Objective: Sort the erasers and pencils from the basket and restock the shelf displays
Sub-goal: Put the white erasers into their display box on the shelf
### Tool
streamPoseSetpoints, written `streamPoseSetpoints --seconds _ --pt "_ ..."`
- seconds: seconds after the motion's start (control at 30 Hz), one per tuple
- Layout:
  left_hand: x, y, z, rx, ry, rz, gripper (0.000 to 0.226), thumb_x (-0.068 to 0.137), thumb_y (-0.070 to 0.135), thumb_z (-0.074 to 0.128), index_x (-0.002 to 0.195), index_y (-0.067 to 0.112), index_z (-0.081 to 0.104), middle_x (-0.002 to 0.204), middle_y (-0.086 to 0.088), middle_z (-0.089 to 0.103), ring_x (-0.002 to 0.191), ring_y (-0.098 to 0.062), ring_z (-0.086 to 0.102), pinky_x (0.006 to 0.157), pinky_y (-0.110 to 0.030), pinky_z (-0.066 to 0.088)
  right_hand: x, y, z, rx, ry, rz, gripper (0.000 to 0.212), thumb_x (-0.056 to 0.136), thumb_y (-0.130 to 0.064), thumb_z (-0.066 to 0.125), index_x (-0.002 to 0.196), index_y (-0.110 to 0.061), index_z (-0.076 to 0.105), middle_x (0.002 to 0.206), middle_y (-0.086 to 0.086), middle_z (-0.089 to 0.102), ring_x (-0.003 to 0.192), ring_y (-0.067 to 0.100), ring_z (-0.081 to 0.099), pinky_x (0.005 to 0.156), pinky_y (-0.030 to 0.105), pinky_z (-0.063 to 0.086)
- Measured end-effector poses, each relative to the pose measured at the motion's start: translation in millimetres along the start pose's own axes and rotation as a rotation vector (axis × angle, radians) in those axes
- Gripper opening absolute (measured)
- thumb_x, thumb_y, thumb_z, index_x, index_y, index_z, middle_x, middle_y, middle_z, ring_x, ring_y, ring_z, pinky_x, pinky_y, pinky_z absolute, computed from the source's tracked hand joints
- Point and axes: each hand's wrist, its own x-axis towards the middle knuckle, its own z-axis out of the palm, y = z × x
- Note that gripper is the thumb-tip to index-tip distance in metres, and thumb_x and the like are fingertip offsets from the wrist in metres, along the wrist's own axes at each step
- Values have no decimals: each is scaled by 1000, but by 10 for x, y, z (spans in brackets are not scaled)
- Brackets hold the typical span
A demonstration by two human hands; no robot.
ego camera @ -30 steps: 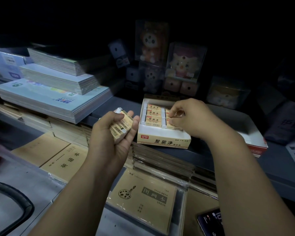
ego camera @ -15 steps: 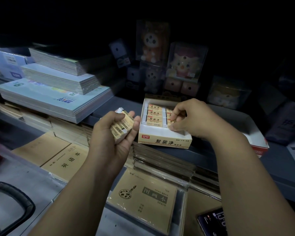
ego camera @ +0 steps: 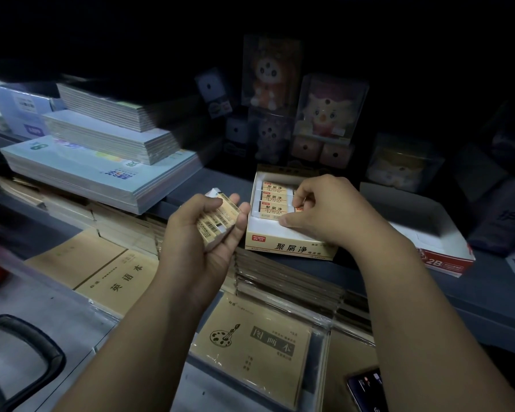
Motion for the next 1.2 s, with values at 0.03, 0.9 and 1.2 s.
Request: streamPoseSetpoints --seconds 0.03,0.9,1.2 --pt "0 1 2 2 0 1 33 91 1 58 123 -3 58 104 -20 75 95 -35 75 76 -30 61 -1 -8 -4 5 0 -3 34 67 -51 86 80 -27 66 89 -8 65 93 18 61 76 37 55" --pt "12 87 -82 -110 21 15 34 91 1 59 124 -2 61 114 -27 72 98 -38 74 97 -48 57 -79 -541 44 717 -91 -62 19 97 -24 68 87 -9 74 65 4 67 53 14 61 48 27 50" --pt "16 61 -77 -115 10 21 36 93 -1 57 128 2 57 111 -27 73 99 -42 73 98 -46 57 -91 -170 -209 687 -136 100 27 100 -18 63 89 6 71 66 15 67 54 19 60 50 26 49"
